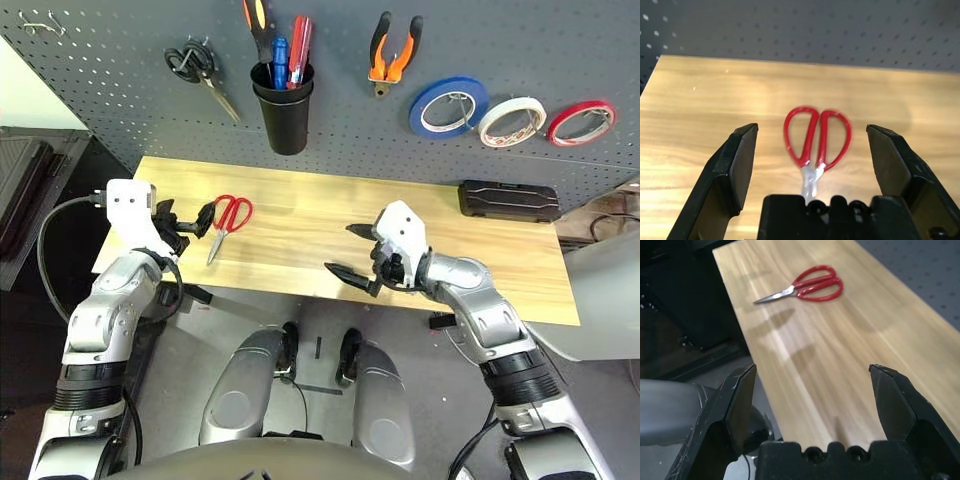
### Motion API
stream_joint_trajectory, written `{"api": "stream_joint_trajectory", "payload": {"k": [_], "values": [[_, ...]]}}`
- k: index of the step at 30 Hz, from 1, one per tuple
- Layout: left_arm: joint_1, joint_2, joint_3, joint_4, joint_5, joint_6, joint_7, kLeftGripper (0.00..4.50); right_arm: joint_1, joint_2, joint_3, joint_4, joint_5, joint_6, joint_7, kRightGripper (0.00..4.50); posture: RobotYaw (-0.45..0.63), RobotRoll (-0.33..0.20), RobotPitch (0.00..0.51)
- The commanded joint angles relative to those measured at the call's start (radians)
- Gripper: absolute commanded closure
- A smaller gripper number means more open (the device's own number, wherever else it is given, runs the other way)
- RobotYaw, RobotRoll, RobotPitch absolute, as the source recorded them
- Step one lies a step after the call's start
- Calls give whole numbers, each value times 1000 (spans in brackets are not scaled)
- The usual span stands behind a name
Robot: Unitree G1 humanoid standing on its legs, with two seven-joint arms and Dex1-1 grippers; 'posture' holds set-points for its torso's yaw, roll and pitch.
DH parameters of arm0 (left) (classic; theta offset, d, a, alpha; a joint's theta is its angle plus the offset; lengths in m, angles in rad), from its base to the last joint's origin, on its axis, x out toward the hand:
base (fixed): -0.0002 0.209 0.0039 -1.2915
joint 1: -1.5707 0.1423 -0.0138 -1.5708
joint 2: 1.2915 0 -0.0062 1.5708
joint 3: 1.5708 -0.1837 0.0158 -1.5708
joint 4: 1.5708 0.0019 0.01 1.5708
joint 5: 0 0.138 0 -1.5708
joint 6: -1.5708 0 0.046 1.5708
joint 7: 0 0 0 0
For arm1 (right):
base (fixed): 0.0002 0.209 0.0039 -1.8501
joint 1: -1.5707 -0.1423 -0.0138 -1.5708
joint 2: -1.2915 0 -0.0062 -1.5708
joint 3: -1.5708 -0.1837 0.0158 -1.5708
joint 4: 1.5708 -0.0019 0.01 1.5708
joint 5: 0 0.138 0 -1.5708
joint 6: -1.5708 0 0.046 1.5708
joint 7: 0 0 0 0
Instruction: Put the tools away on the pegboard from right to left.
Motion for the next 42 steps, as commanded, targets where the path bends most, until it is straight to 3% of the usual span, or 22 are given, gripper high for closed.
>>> {"api": "stream_joint_trajectory", "payload": {"k": [1,15,25,32,42], "values": [[-8,6,-2,102,39,-44,-9,57,12,8,38,19,-43,39,-28,0,213,0,285],[-208,-24,1,513,110,-243,-1,57,8,56,88,63,-141,100,-125,0,161,0,305],[-384,-13,2,902,173,-392,45,57,3,91,86,8,-156,183,-172,0,127,0,314],[-465,-2,11,1092,193,-462,86,57,24,75,78,-43,-153,216,-183,0,101,0,310],[-522,4,1,1240,217,-506,138,57,31,57,65,-88,-148,247,-193,0,75,0,301]]}}
